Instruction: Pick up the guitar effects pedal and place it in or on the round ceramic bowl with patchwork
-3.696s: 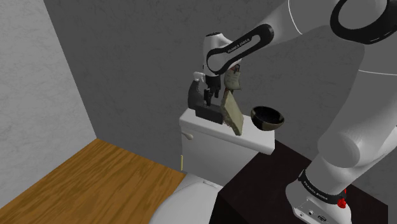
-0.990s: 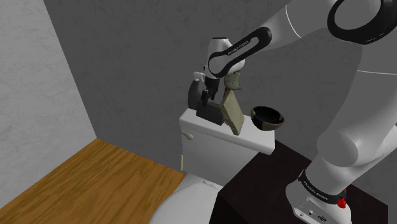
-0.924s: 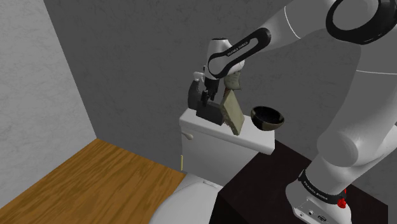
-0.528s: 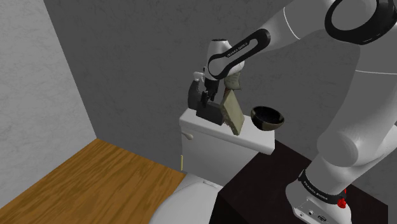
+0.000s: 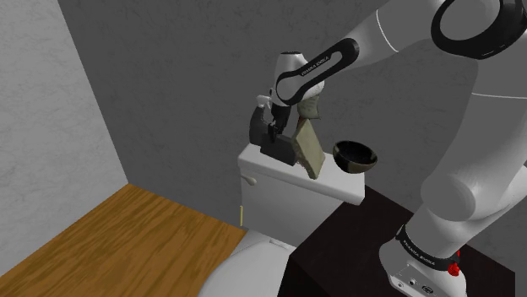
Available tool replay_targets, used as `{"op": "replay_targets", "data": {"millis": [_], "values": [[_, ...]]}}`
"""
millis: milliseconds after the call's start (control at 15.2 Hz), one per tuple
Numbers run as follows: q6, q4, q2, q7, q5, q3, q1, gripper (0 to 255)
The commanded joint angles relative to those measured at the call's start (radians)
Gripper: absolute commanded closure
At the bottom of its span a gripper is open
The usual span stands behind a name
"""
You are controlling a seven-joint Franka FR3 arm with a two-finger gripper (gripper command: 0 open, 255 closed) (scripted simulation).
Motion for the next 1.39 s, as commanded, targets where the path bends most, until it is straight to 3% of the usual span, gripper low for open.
{"op": "replay_targets", "data": {"millis": [0, 1320], "values": [[-0.001, -0.001, 0.001, 0.0, 0.0, -0.001, 0.0, 255], [-0.216, 0.092, -0.133, -0.048, 0.072, 0.019, -0.018, 255]]}}
